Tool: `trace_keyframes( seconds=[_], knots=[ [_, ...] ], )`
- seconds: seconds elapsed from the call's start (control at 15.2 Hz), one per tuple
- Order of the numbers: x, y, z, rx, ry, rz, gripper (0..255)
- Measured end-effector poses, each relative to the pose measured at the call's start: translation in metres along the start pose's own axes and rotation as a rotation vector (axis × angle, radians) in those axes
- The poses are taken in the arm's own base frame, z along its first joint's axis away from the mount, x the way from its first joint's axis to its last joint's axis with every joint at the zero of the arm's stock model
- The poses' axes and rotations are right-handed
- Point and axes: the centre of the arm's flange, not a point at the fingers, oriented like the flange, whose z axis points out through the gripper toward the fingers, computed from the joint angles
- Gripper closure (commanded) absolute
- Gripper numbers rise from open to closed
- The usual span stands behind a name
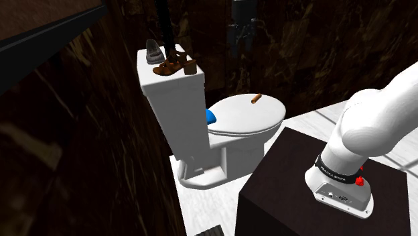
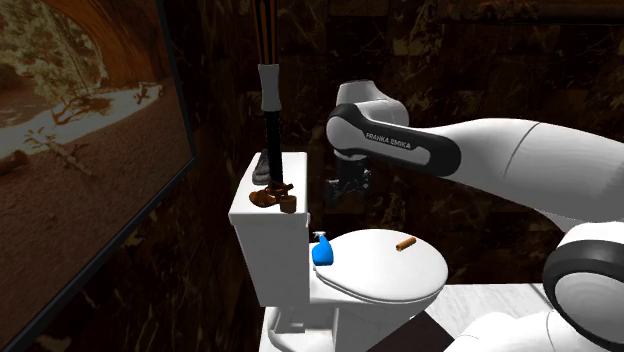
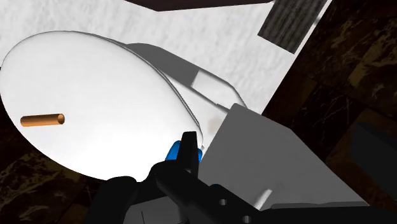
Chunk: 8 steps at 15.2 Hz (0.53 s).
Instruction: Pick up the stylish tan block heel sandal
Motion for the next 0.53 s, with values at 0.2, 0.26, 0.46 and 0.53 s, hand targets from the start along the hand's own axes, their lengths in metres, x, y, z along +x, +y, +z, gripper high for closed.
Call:
trace_keyframes(
  seconds=[0.2,0.26,0.46,0.53],
  knots=[
    [0.034,-0.018,-0.002,0.011,0.016,-0.01,0],
    [0.047,-0.023,-0.004,0.014,0.021,-0.014,0],
    [0.076,-0.042,-0.011,0.025,0.037,-0.024,0],
    [0.089,-0.049,-0.014,0.029,0.043,-0.028,0]
  ],
)
